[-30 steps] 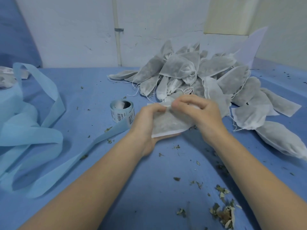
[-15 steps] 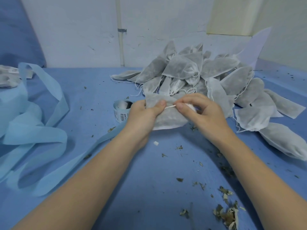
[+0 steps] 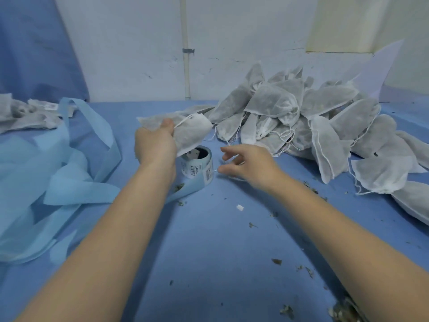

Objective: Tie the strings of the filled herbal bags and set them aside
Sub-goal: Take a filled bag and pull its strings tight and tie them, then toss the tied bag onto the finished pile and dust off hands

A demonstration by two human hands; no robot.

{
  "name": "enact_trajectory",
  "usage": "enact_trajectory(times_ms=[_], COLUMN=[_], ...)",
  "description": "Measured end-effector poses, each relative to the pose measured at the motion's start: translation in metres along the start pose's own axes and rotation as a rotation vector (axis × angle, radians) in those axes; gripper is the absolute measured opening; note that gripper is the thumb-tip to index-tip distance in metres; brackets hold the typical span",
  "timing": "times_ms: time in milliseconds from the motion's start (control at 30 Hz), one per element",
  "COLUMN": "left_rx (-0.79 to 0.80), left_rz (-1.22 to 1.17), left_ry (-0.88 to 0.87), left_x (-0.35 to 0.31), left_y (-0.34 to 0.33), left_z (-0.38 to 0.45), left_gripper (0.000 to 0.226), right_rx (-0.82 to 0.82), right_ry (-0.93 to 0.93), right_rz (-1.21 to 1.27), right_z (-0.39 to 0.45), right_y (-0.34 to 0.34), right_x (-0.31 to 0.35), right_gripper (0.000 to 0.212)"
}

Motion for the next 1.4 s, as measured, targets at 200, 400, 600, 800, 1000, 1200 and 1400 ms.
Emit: enact_trajectory(times_ms=[200,400,600,800,1000,1200,1400], left_rx=[0.058,0.082,0.087,0.051,0.029,0.011,0.008], left_rz=[-0.075,0.019,0.078,0.134,0.253,0.313,0.319], left_ry=[0.145,0.129,0.099,0.043,-0.023,-0.037,-0.043], left_x=[0.012,0.013,0.017,0.013,0.008,0.007,0.007], left_y=[-0.008,-0.010,-0.012,-0.009,-0.008,-0.007,-0.007], left_z=[-0.005,-0.003,0.000,-0.001,-0.003,-0.004,-0.004], left_gripper=[0.011,0.032,0.037,0.038,0.039,0.040,0.040], right_rx=[0.015,0.002,-0.112,-0.241,-0.332,-0.343,-0.340], right_ry=[0.102,0.067,-0.052,-0.085,-0.125,-0.150,-0.121], right_rz=[-0.102,0.082,0.265,0.242,0.231,0.237,0.167], right_z=[0.018,0.021,0.003,-0.003,-0.010,-0.014,-0.017], right_y=[-0.014,-0.018,-0.017,-0.017,-0.014,-0.012,-0.013], right_x=[0.016,0.017,0.000,0.003,0.000,0.000,0.008], right_gripper=[0.060,0.055,0.044,0.037,0.021,0.021,0.017])
Point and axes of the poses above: each hand's wrist, its own z-axis towards the middle knuckle, its own y-axis out of the back of the hand, x = y × z, the point moved 10 cm from there along z, towards the middle knuckle, and after that the axes turned 8 degrees about -z, right-handed, at the moved point
